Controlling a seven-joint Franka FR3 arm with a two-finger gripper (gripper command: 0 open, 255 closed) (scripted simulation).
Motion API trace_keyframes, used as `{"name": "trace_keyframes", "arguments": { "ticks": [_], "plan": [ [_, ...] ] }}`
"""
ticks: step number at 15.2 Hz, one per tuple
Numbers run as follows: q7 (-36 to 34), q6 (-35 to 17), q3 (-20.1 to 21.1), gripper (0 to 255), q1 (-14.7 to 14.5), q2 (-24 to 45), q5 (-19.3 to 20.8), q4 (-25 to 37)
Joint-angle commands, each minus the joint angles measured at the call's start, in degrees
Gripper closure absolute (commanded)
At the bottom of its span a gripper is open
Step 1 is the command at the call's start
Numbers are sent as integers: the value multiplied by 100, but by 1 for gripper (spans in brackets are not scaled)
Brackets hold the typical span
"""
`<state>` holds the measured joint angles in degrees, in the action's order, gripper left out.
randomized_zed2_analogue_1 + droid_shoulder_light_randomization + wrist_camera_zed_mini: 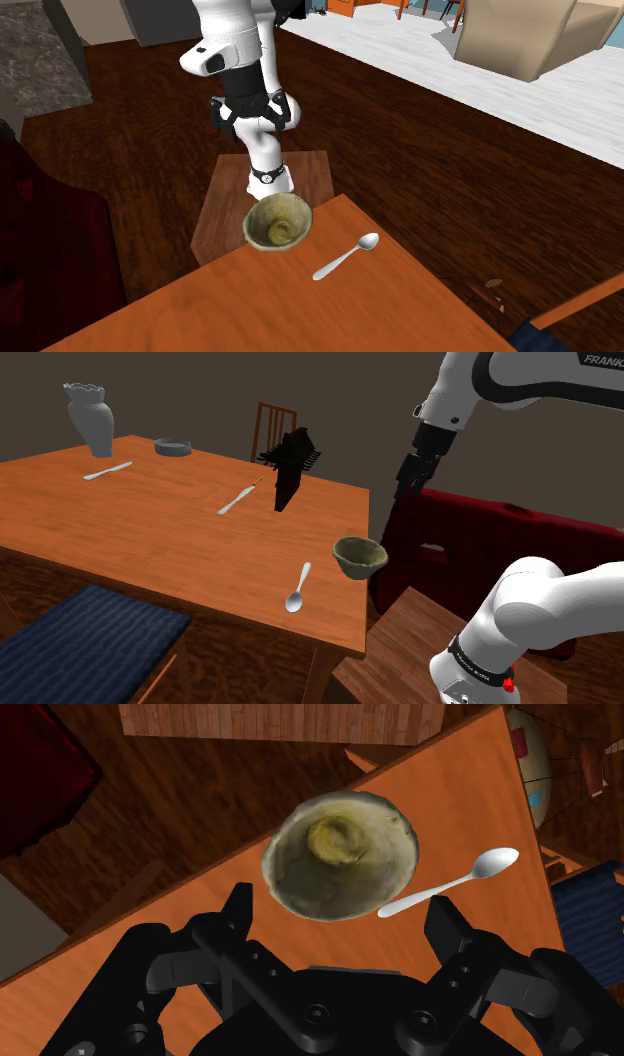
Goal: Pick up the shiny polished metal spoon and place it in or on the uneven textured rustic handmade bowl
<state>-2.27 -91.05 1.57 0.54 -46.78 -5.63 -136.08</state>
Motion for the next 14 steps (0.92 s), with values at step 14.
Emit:
{"name": "trace_keyframes", "arguments": {
  "ticks": [14],
  "plan": [
    [-3379,-2216,1670,0,356,1002,-1505,-1058]
  ]
}}
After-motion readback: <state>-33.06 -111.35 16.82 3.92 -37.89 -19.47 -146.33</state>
